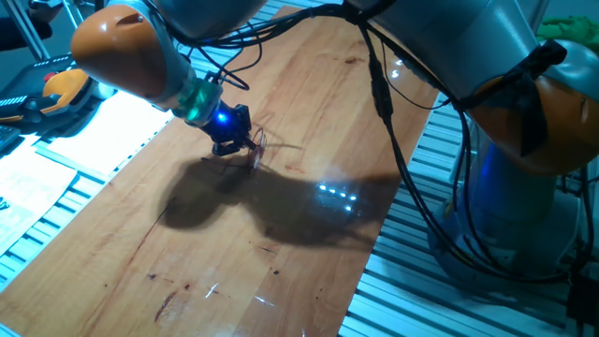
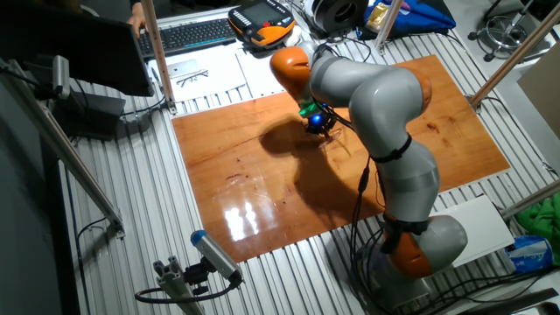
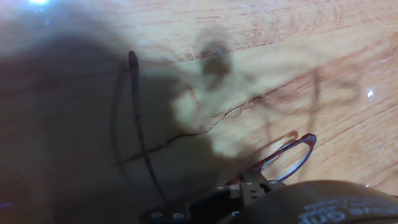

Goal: Unfold the leg of the glasses (with one hand)

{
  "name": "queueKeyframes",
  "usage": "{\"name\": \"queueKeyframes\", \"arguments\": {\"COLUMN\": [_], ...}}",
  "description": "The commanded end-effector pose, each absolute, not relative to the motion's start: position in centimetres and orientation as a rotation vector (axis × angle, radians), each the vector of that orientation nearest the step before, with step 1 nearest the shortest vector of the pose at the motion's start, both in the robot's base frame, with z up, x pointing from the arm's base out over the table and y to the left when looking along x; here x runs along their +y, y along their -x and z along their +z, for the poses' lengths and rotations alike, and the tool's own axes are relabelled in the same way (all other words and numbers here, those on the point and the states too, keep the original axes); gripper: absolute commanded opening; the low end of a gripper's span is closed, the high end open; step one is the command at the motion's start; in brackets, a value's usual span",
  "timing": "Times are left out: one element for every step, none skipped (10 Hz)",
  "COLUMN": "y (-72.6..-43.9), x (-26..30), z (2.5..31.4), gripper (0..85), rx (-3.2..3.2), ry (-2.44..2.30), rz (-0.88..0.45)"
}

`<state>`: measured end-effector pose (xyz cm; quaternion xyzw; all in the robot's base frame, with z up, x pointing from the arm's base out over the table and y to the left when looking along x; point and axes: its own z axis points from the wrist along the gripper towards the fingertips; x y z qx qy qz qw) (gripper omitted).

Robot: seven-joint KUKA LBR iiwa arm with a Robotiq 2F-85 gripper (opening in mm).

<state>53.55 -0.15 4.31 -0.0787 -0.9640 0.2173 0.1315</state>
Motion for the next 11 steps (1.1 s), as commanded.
{"name": "queueKeyframes", "arguments": {"y": [-53.6,-53.7,-53.9,-54.2,-54.5,-54.3,-53.8,-53.3,-53.0,-52.7,-52.5], "x": [-0.1,-0.1,0.0,0.3,0.7,0.7,0.2,-0.5,-1.1,-1.6,-1.8], "z": [4.4,4.6,4.7,4.9,5.3,5.5,5.4,5.4,5.5,5.3,5.0], "gripper": [0.0,0.0,0.0,0.0,0.0,0.0,0.0,0.0,0.0,0.0,0.0], "rx": [-2.798,-2.799,-2.798,-2.794,-2.78,-2.77,-2.772,-2.771,-2.739,-2.724,-2.724], "ry": [0.23,0.232,0.247,0.257,0.25,0.228,0.226,0.225,0.226,0.23,0.224], "rz": [0.633,0.633,0.622,0.625,0.654,0.686,0.668,0.635,0.599,0.562,0.55]}}
